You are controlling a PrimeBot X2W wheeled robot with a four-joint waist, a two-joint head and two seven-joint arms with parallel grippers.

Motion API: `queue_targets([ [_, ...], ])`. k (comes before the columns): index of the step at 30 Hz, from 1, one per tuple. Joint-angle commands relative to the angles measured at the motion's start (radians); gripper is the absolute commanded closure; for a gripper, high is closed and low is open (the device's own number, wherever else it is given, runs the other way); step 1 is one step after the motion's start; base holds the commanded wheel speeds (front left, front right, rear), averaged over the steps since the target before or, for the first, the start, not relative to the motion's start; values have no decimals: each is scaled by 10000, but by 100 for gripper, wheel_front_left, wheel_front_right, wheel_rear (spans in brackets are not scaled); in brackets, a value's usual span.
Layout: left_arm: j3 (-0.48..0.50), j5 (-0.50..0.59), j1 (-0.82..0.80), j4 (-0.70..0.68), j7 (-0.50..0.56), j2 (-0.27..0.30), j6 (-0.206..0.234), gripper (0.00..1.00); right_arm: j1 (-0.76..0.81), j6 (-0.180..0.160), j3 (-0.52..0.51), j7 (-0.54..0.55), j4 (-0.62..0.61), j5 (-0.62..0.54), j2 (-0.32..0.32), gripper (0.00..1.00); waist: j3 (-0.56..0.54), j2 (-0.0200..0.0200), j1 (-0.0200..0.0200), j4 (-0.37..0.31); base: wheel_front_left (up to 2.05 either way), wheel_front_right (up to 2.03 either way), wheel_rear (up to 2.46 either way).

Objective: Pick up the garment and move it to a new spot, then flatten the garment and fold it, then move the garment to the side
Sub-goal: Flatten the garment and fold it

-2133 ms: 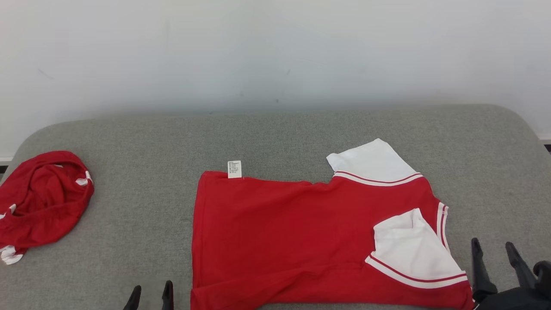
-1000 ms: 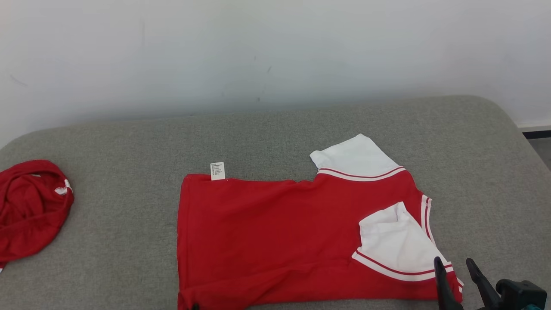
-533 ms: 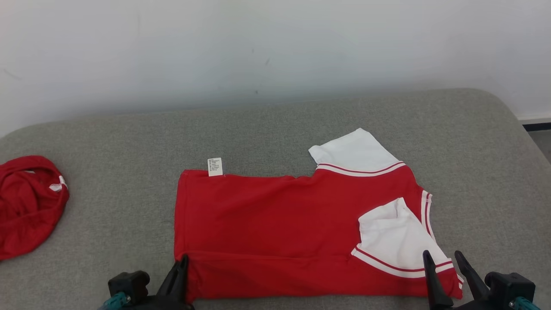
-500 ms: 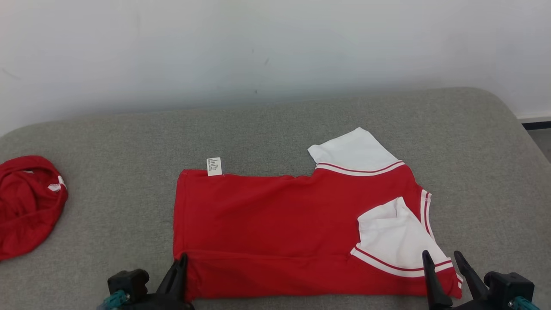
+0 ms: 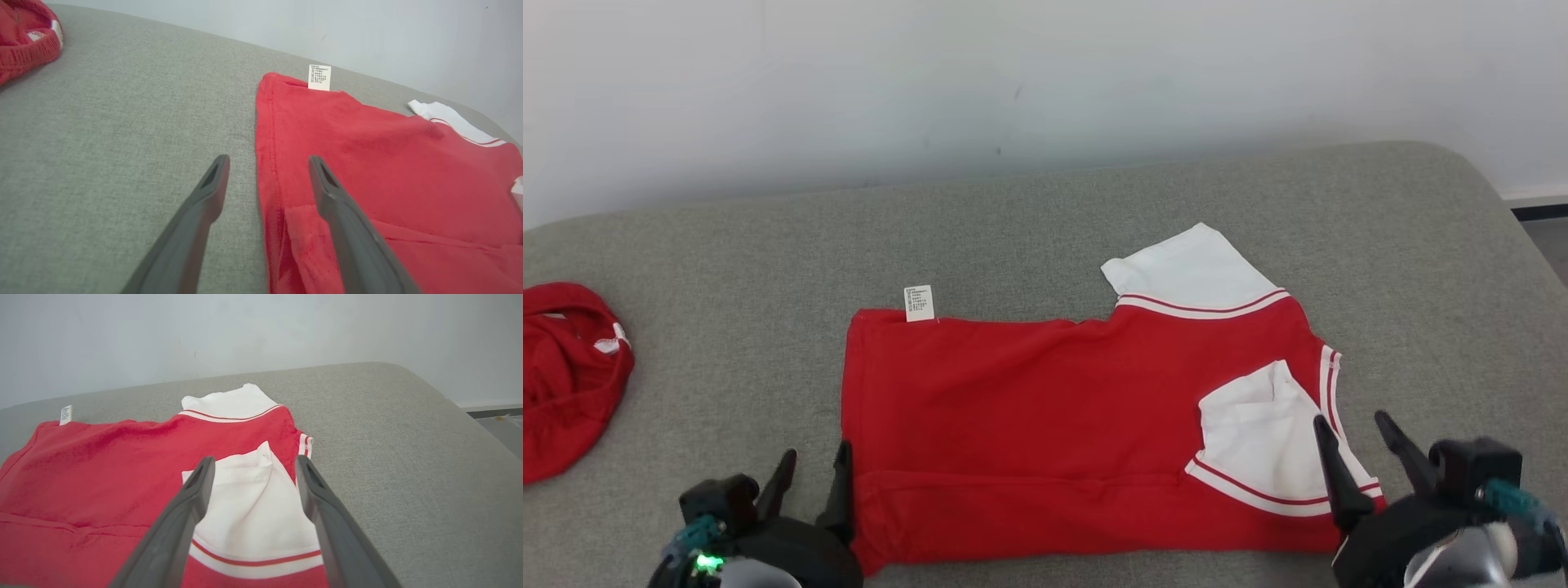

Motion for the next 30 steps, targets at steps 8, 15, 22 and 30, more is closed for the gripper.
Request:
queue_targets([
  [8,24,76,-1866,267,869,358,-26,0,-3216,0,476,1852,1306,983,-1107,0,909,-1,-1,84,0,0,0],
  [15,-410,275,-3774,899,2456,404,-24,0,-6160,0,1578,2782,3431,1840,-1563,0,1858,-1,-1,152,0,0,0],
  [22,-799,534,-5019,1351,3232,368,33,0,-8047,0,2527,2824,5073,2074,-1792,0,2562,-1,-1,250,0,0,0],
  [30,-1164,790,-5924,1899,3725,322,86,0,-9594,0,3433,2412,6825,2160,-1966,0,3050,-1,-1,398,0,0,0],
])
